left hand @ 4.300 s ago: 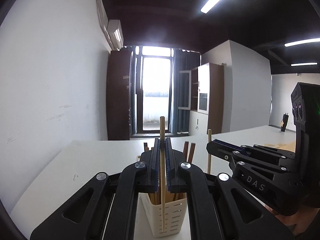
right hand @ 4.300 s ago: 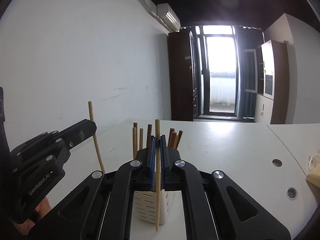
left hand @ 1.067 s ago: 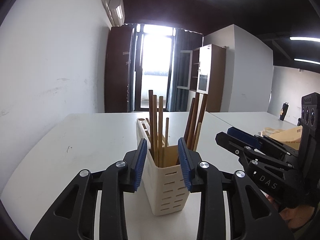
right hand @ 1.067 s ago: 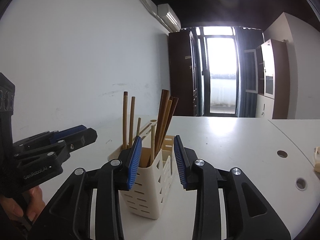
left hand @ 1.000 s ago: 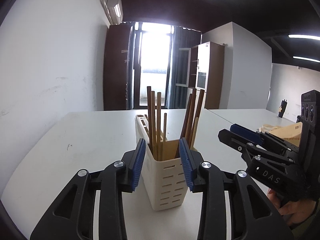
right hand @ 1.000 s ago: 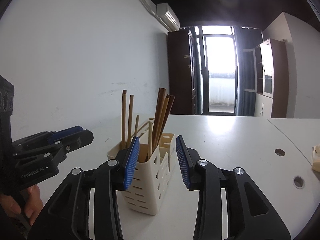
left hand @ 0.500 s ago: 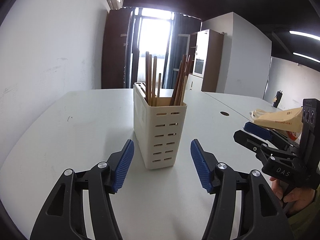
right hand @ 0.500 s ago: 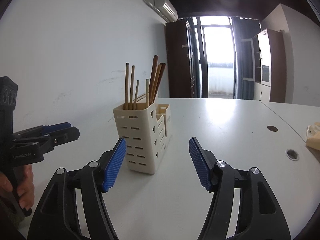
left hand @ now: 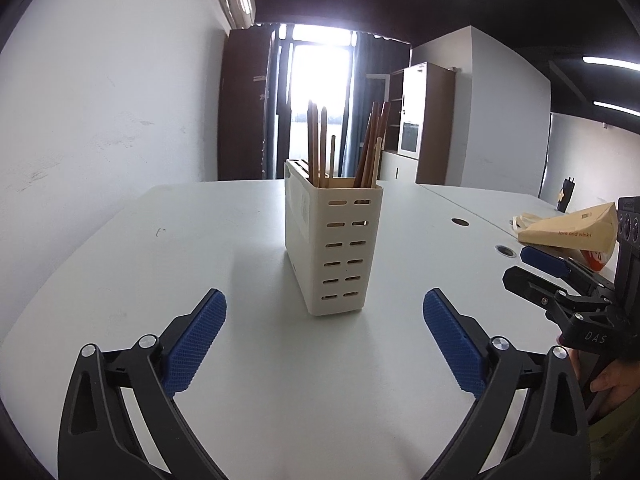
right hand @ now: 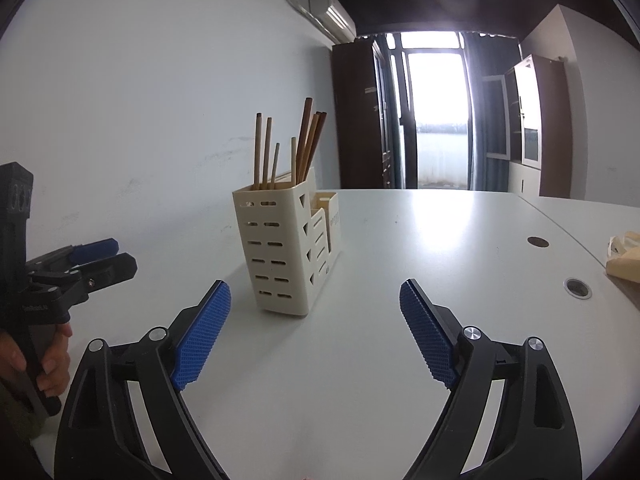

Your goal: Organize utensils

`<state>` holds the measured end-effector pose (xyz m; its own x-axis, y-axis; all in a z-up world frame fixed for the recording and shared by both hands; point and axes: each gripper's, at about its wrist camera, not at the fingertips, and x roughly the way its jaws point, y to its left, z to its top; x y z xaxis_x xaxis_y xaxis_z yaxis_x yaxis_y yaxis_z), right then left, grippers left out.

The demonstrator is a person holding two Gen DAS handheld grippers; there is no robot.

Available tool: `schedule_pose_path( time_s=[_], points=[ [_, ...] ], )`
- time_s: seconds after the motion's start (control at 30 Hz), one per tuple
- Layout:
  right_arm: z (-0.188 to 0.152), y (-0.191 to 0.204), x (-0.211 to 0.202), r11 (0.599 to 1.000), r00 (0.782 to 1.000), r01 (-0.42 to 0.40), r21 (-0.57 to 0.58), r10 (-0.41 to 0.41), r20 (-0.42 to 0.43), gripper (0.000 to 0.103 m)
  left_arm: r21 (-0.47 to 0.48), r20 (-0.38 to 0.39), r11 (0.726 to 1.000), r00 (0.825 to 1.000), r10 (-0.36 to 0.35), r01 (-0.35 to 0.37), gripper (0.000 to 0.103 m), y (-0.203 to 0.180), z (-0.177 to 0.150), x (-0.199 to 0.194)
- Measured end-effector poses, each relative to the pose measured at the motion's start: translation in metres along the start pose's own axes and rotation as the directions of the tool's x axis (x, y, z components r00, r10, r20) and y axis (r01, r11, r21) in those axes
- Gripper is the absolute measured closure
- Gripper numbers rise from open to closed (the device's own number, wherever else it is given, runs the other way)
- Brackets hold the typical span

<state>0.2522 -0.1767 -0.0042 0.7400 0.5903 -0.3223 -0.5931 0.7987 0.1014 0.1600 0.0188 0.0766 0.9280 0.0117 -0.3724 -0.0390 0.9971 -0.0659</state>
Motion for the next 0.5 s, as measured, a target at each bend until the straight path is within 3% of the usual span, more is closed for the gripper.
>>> schedule_pose_path(
  time_s=[0.27,0.5],
  points=[
    [-0.009,0.001,-0.007,1.000,1.000,-0.010,-0.008,0.010,0.002,0.007,0.004,-0.018,1.000,1.000,0.009,-0.009,0.006,0.000,-0.014,-0.006],
    [-0.019,0.007,-0.006,0.999,0.999,-0.026,-0.027,0.025,-0.034,0.005,0.074,0.004,0.995,0.998,0.059,-0.059,0.006,-0.009,-0.022,-0.014]
  ],
)
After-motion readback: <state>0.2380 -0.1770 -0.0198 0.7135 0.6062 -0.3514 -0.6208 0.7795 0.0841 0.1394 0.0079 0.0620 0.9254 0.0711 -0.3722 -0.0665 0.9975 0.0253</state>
